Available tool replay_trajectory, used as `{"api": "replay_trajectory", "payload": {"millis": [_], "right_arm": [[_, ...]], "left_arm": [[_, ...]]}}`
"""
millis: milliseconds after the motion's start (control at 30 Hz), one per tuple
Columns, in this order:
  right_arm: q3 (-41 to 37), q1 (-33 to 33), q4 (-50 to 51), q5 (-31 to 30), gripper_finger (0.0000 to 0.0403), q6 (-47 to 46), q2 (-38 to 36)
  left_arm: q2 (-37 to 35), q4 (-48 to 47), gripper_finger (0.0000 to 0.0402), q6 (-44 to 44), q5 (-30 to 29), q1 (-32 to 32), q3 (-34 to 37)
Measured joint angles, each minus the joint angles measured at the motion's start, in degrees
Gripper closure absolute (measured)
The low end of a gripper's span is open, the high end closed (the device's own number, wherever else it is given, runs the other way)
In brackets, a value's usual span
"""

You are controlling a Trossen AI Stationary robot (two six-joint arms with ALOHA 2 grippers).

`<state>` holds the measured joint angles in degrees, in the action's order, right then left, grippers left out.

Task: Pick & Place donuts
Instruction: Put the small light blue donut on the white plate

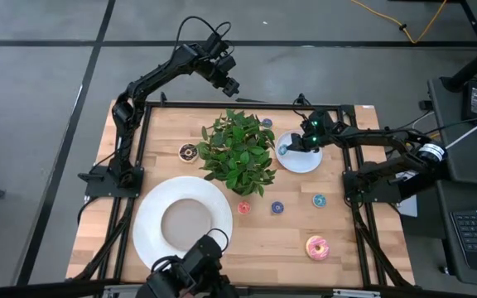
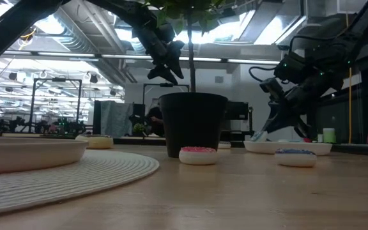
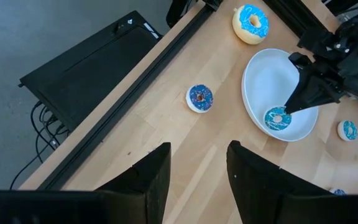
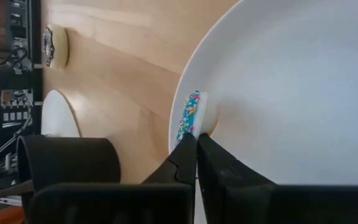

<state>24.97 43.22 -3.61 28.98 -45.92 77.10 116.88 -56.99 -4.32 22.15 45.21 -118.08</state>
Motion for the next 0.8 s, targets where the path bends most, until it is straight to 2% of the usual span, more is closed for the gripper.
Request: {"api": "replay_trajectory", "payload": {"millis": [533, 800], "right_arm": [[0.0, 0.0, 1.4, -1.8, 0.0317, 1.3, 0.0], [0.0, 0.1, 1.3, -3.3, 0.0304, 1.4, 0.0]], "left_arm": [[0.0, 0.0, 0.0249, -0.4, 0.0, 0.0, 0.0], [0.0, 0.0, 0.0251, -0.4, 0.0, 0.0, 0.0]]}}
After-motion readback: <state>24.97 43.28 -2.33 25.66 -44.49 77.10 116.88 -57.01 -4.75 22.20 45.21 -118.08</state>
